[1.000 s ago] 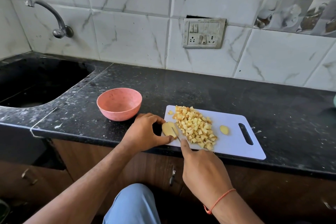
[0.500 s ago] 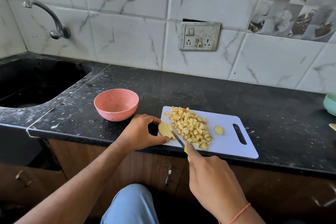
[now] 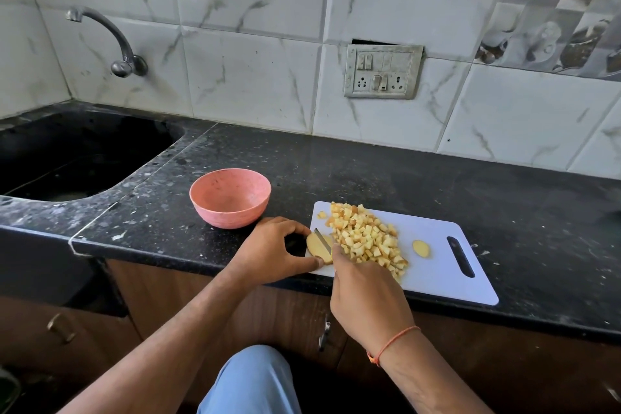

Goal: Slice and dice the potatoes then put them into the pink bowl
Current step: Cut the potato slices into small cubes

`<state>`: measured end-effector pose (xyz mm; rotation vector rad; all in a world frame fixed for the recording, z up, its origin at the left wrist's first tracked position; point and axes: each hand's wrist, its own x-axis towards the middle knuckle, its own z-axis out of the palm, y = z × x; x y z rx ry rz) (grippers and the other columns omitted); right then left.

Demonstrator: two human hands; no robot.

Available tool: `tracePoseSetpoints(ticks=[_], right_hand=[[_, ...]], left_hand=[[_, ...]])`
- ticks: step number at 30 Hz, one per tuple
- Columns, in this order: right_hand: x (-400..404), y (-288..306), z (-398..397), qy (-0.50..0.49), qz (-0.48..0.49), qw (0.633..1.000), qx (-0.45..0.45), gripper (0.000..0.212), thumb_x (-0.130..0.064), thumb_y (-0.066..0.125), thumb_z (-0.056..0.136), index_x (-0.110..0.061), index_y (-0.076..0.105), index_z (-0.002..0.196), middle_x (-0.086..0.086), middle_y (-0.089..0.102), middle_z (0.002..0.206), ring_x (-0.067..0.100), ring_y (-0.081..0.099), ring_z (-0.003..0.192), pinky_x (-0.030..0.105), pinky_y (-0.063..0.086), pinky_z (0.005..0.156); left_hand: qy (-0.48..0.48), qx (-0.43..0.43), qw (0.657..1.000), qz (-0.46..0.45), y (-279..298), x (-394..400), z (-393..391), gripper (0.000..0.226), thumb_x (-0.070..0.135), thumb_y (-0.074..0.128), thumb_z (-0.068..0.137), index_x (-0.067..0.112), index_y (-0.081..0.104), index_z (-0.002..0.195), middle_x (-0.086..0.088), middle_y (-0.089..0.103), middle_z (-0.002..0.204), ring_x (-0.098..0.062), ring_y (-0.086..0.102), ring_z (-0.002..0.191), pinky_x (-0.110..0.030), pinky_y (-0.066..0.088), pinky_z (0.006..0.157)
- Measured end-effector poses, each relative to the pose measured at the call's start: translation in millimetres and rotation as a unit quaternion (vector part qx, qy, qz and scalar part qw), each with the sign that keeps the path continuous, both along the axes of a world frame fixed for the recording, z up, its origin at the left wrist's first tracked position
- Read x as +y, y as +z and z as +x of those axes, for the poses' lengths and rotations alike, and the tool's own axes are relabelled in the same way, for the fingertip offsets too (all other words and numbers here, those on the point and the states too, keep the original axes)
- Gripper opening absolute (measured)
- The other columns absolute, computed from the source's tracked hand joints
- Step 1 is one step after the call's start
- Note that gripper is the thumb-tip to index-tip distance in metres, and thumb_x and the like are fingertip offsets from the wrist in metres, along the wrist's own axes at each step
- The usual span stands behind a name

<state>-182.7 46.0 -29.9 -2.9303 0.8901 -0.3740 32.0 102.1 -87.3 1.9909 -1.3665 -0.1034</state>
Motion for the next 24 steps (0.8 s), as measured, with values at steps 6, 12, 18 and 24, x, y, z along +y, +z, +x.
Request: tracePoseSetpoints(ticks=[6,12,18,24], right_hand=[[-0.2,0.1,6.6,-0.007,-0.003,1.0,0.024,0.06,-0.019,0.043,0.104,-0.021,0.027,0.162,0.003,0.068,0.096,0.019,0.062,0.08,0.031,0.049,0.065],[8.7,3.1,-16.9,-0.012,0.018,0.999,0.047,0.062,-0.02,0.04,0.106,-0.025,0.02,0.164,0.003,0.064,0.096,0.019,0.057,0.081,0.03,0.047,0.068],[15.1,8.1,-47.2,0.001,0.051,0.997,0.06,0.063,-0.026,0.04,0.108,-0.026,0.014,0.165,-0.006,0.056,0.08,0.014,0.059,0.075,0.029,0.045,0.062],[20.9,13.3,-65.0,-0.005,0.098,0.993,0.066,0.068,-0.025,0.042,0.107,-0.03,0.007,0.165,-0.006,0.052,0.075,0.01,0.047,0.061,0.022,0.03,0.049]], left_hand=[[0.006,-0.003,1.0,0.004,-1.6,0.0,-0.3,0.065,0.08,0.081,0.064,0.042,0.073,0.117,0.024,0.066,0.113,-0.003,0.058,0.113,-0.029,0.054,0.095],[0.013,-0.004,1.0,0.009,-2.6,-2.2,0.9,0.069,0.082,0.08,0.062,0.042,0.072,0.117,0.026,0.065,0.114,-0.001,0.057,0.113,-0.027,0.054,0.095],[0.012,0.001,1.0,0.005,-0.4,-1.7,-1.0,0.066,0.08,0.082,0.062,0.041,0.074,0.114,0.025,0.067,0.112,0.0,0.06,0.11,-0.024,0.054,0.092],[0.011,0.009,1.0,0.019,3.7,-0.1,-2.6,0.068,0.079,0.082,0.063,0.04,0.074,0.117,0.025,0.066,0.115,0.002,0.059,0.11,-0.021,0.053,0.09]])
